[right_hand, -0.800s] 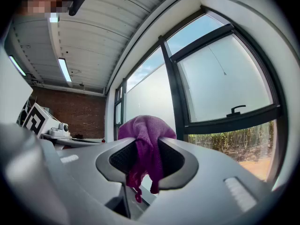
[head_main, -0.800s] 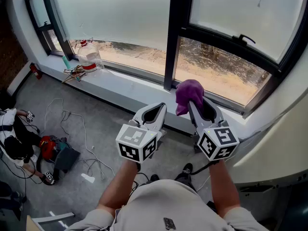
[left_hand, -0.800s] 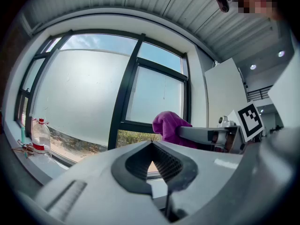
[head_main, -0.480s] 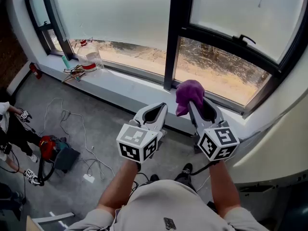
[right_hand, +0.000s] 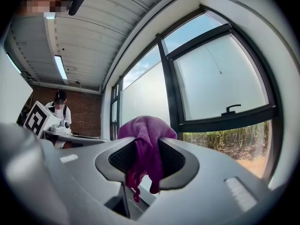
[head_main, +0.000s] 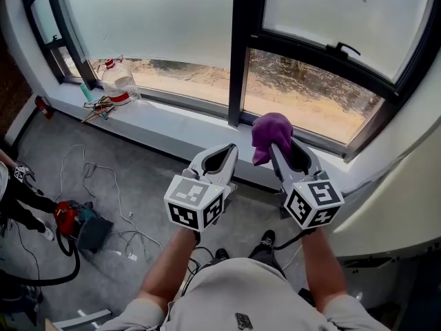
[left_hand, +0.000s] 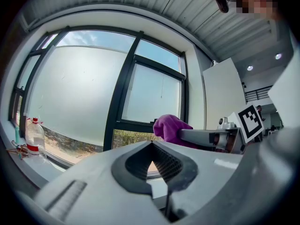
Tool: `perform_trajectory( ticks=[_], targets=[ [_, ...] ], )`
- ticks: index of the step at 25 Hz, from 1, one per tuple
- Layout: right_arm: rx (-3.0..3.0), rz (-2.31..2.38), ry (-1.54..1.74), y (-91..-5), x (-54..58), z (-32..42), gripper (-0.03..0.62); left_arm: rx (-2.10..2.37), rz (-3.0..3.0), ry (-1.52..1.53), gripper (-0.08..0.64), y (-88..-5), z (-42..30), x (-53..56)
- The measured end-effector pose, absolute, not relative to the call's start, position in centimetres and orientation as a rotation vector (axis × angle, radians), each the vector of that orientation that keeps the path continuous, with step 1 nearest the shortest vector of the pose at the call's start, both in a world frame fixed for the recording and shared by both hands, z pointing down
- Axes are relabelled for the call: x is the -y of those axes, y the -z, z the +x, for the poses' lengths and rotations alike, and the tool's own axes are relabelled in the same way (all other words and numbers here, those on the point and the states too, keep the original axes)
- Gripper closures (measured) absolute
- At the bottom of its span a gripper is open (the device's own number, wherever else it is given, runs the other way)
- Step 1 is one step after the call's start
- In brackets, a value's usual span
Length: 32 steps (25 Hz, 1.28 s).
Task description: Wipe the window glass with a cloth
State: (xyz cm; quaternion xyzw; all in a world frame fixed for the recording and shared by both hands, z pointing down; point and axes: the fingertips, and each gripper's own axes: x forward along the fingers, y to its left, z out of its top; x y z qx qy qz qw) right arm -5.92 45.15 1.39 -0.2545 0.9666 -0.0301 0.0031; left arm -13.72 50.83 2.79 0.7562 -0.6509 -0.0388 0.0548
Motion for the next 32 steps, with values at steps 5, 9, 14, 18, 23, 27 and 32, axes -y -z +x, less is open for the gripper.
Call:
perform_trajectory(
  ticks=[5,9,14,18,23,27,32],
  targets=[
    [-3.023,-0.894,0.104,-2.1,-42.6,-3.9,0.431,1.901,2.353,0.102,0.560,-3.0,-12.0,-47.8],
    [-2.987,-0.998,0.136,-2.7,-39.2,-1.0,0.431,1.818,2.414,0.072,0.560,-3.3,-9.4,-44.1],
    [-2.939,-1.107,0.169,-3.2,-34.7,3.3,0.431,1.724,2.469,0.034,0.560,-3.8,-5.5,-39.2],
    [-2.893,-1.177,0.182,-3.4,-29.8,7.0,0.431,1.669,2.519,-0.001,0.560,-3.9,-2.1,-34.2],
    [-2.872,-1.240,0.189,-4.2,-23.4,11.3,0.431,1.637,2.539,-0.051,0.560,-4.5,1.9,-28.1],
    [-2.835,-1.296,0.200,-4.3,-19.0,14.8,0.431,1.627,2.551,-0.079,0.560,-4.6,4.7,-24.1],
    [-2.769,-1.392,0.247,-5.1,-14.4,18.2,0.431,1.588,2.576,-0.101,0.560,-4.9,6.7,-20.1]
  ],
)
